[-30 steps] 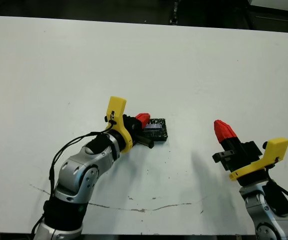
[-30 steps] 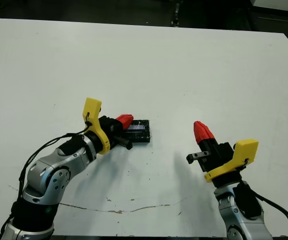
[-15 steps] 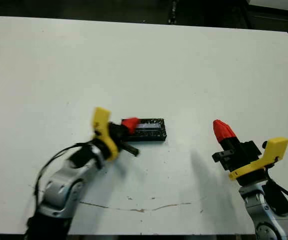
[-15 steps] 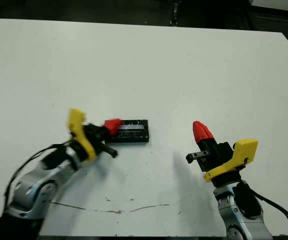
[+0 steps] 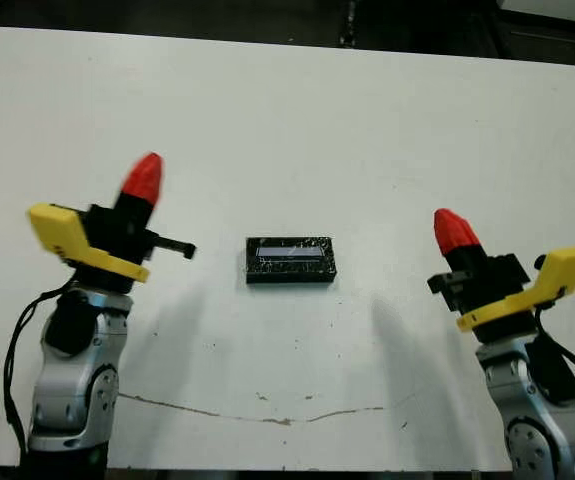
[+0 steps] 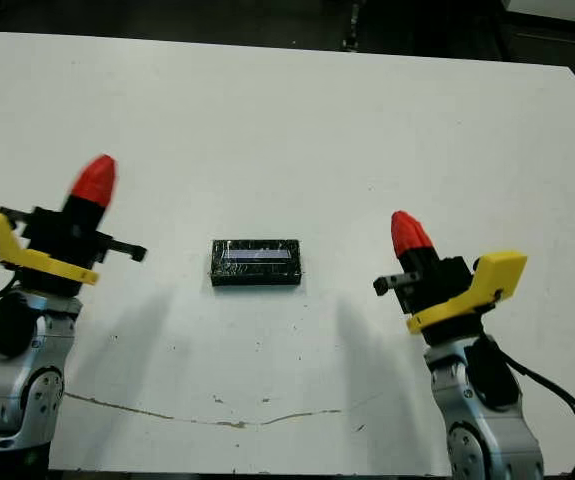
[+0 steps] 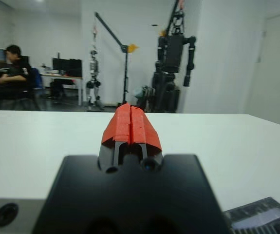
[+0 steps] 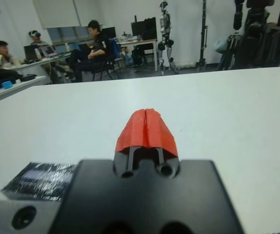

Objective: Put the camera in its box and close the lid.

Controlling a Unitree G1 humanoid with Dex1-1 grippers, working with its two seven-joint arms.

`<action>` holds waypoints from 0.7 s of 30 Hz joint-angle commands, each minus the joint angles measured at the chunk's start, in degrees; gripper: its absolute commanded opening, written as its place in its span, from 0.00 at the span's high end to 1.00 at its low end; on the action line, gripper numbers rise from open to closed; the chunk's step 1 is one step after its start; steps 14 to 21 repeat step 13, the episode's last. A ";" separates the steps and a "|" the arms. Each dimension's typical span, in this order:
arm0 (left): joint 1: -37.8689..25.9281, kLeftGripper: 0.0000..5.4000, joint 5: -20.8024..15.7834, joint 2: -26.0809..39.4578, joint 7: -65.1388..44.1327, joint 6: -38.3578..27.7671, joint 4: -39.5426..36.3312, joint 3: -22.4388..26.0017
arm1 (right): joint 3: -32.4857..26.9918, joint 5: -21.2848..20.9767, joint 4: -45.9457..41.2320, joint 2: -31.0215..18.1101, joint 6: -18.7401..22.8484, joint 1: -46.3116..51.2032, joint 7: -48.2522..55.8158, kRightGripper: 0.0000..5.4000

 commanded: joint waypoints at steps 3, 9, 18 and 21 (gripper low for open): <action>3.39 1.00 0.71 -2.07 1.80 -4.25 2.59 0.46 | -0.78 -3.39 2.46 1.29 -2.47 -1.31 -2.30 1.00; 4.72 1.00 1.43 -3.96 2.57 -7.97 4.56 -0.63 | -0.08 -6.77 4.41 2.57 -5.58 -1.28 -2.57 1.00; 4.89 1.00 2.39 -4.17 3.03 -8.50 4.44 -1.14 | 0.31 -7.59 4.75 3.03 -6.25 -0.77 -2.18 1.00; 4.89 1.00 2.39 -4.17 3.03 -8.50 4.44 -1.14 | 0.31 -7.59 4.75 3.03 -6.25 -0.77 -2.18 1.00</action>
